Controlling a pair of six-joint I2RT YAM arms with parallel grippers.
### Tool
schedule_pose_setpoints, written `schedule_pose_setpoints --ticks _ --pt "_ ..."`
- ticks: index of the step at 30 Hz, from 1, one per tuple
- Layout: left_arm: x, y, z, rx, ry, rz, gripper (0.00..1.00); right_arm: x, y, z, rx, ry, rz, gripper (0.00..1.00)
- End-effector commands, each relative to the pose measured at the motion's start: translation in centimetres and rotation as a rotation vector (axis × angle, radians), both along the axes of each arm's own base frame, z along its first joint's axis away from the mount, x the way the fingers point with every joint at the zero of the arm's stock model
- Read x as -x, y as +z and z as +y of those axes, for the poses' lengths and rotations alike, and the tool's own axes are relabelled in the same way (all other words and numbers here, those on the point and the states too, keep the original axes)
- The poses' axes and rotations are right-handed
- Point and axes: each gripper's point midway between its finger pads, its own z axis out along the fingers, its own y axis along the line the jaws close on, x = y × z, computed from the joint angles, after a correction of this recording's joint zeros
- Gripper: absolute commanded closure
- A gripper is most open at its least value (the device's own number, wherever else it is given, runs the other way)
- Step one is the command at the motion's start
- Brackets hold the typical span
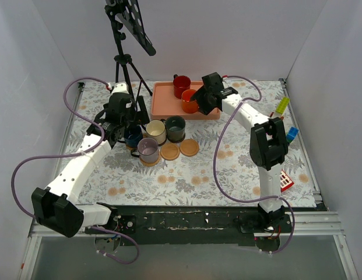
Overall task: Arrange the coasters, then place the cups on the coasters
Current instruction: Pick up the cup from the tray.
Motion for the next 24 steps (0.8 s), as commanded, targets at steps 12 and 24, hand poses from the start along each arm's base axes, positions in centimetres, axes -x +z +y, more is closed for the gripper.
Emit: schedule_pose_setpoints --ticks 12,24 --pt "-2.5 0.7 0.4 -0.076 0.012 -0.037 0.02 -4.7 0.3 -0.4 -0.078 -0.149 -0.008 0.34" --pt "-3.2 0.1 0.2 -0.089 0.009 -0.023 0.02 -4.5 -2.5 -1.8 0.047 -0.138 0.03 0.37"
